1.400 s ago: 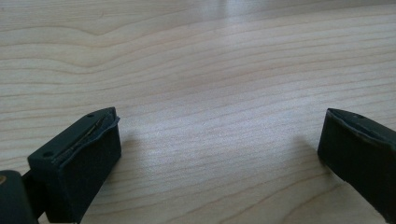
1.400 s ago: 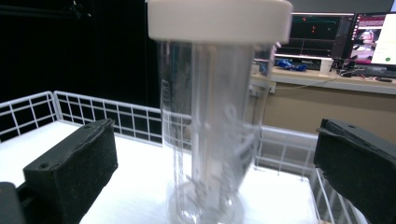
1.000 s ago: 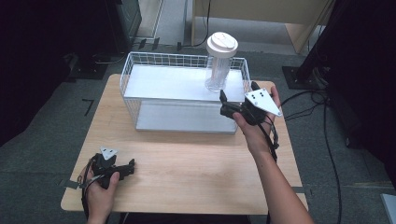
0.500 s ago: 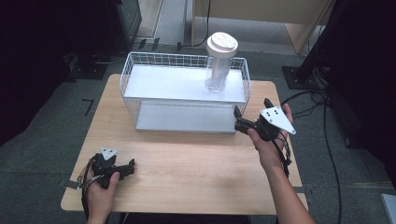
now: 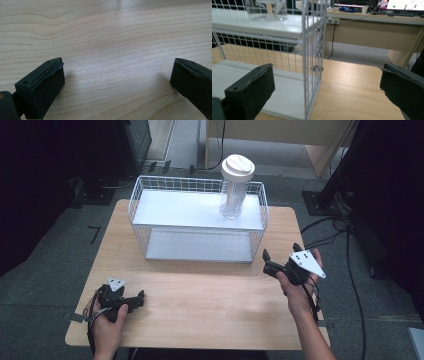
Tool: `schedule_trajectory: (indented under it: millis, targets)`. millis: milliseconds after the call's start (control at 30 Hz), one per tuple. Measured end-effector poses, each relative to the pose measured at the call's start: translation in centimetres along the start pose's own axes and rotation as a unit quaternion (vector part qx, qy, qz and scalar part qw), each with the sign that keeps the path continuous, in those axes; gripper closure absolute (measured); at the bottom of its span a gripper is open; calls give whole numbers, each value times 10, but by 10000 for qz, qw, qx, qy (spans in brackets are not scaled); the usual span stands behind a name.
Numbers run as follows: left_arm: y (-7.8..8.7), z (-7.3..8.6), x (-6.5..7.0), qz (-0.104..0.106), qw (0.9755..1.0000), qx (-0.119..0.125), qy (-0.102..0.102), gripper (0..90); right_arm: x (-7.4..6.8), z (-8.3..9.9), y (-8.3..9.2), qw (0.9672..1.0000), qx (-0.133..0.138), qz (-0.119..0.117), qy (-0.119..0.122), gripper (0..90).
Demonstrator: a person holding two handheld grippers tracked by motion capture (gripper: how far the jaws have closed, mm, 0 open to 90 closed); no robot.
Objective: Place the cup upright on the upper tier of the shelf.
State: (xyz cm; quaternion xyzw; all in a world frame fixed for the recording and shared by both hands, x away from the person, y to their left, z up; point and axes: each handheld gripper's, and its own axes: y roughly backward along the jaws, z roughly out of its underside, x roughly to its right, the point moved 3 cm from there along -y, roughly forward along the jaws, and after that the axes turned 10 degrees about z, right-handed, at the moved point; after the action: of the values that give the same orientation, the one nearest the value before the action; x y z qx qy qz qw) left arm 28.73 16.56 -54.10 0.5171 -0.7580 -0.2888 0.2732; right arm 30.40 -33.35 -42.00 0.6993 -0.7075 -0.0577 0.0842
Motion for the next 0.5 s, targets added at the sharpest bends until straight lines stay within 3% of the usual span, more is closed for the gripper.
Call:
schedule_trajectory:
  millis: [300, 500]
  targets:
    - [0, 0, 0, -3, 10000, -5, -1, 0, 21, 31, 11, 9994, -311, 93, -95, 0]
    - [0, 0, 0, 1, 10000, -1, 2, 0, 31, 51, 18, 9986, -518, 132, 15, 0]
